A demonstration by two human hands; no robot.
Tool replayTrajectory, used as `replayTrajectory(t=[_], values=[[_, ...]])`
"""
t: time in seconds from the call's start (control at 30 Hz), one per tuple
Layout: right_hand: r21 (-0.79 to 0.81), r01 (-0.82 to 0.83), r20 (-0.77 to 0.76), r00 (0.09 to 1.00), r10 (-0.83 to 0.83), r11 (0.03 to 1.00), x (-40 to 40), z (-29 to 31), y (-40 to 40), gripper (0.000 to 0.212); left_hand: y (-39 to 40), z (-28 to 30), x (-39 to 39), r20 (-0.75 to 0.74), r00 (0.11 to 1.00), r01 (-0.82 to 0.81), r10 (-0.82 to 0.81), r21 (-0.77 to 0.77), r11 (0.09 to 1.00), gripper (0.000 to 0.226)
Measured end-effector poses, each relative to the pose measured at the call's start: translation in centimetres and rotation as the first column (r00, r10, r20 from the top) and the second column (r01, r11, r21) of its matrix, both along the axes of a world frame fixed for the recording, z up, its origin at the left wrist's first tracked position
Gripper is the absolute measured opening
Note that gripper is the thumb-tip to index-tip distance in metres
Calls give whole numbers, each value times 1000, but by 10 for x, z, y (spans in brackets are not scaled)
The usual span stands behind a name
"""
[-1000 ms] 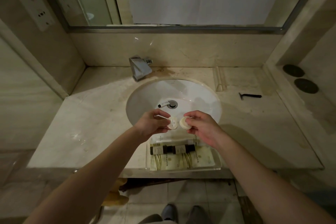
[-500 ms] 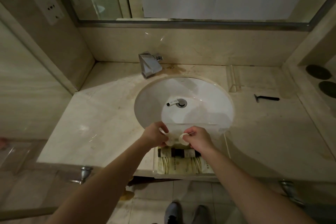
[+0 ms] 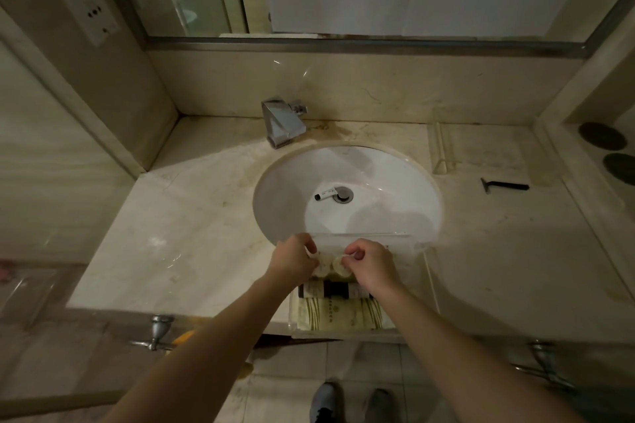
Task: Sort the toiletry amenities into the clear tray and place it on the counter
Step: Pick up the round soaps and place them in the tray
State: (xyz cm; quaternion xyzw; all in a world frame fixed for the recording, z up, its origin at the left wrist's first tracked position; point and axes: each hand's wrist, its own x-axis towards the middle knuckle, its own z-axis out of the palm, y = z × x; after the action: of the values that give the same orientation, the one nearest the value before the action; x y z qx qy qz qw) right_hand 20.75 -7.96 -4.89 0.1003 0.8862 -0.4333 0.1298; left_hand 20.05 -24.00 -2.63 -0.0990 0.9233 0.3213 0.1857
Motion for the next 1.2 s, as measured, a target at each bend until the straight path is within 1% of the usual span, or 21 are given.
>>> replayTrajectory(t=[0.07, 0.13, 0.23, 0.37, 0.5, 0.57, 0.63, 0.73, 0.83, 0.93, 1.2], values=[[4, -7, 7, 1000, 7, 1000, 0, 1, 0, 14, -1, 0, 0, 16, 1000, -7, 7, 0, 1000, 10], [10, -11, 15, 1000, 11, 1000, 1, 2, -1, 15, -3, -1, 0, 53, 998, -36, 33, 56, 998, 11], [18, -21, 23, 1000, 20, 1000, 2, 3, -2, 16, -3, -1, 2, 83, 995, -59, 49, 130, 990, 19], [27, -31, 16, 999, 30, 999, 1, 3, -1, 18, -1, 2, 2, 48, 999, -12, 8, 91, 996, 21], [3, -30, 35, 999, 30, 1000, -1, 2, 0, 18, -2, 7, -2, 79, 997, 2, -10, 104, 995, 22], [-20, -4, 43, 999, 5, 1000, -2, 2, 1, 18, -6, 9, -5, 85, 996, 9, -18, 111, 994, 25], [-25, 42, 28, 999, -41, 999, -5, 3, 7, 14, -12, 12, -9, 63, 998, -13, 6, 112, 994, 24], [-30, 107, 14, 994, -107, 994, -13, 7, 18, 5, -24, 16, -19, 5, 995, -100, 100, 98, 990, 19], [-27, 133, 19, 991, -132, 991, -20, 9, 28, 5, -32, 21, -31, -28, 987, -155, 159, 116, 981, 16], [-9, 130, 24, 991, -130, 991, -26, 13, 31, 8, -34, 22, -38, -22, 985, -169, 173, 124, 978, 13], [-33, 114, 0, 993, -114, 993, -47, 27, 31, 10, -30, 23, -60, -34, 986, -157, 162, 121, 980, 7]])
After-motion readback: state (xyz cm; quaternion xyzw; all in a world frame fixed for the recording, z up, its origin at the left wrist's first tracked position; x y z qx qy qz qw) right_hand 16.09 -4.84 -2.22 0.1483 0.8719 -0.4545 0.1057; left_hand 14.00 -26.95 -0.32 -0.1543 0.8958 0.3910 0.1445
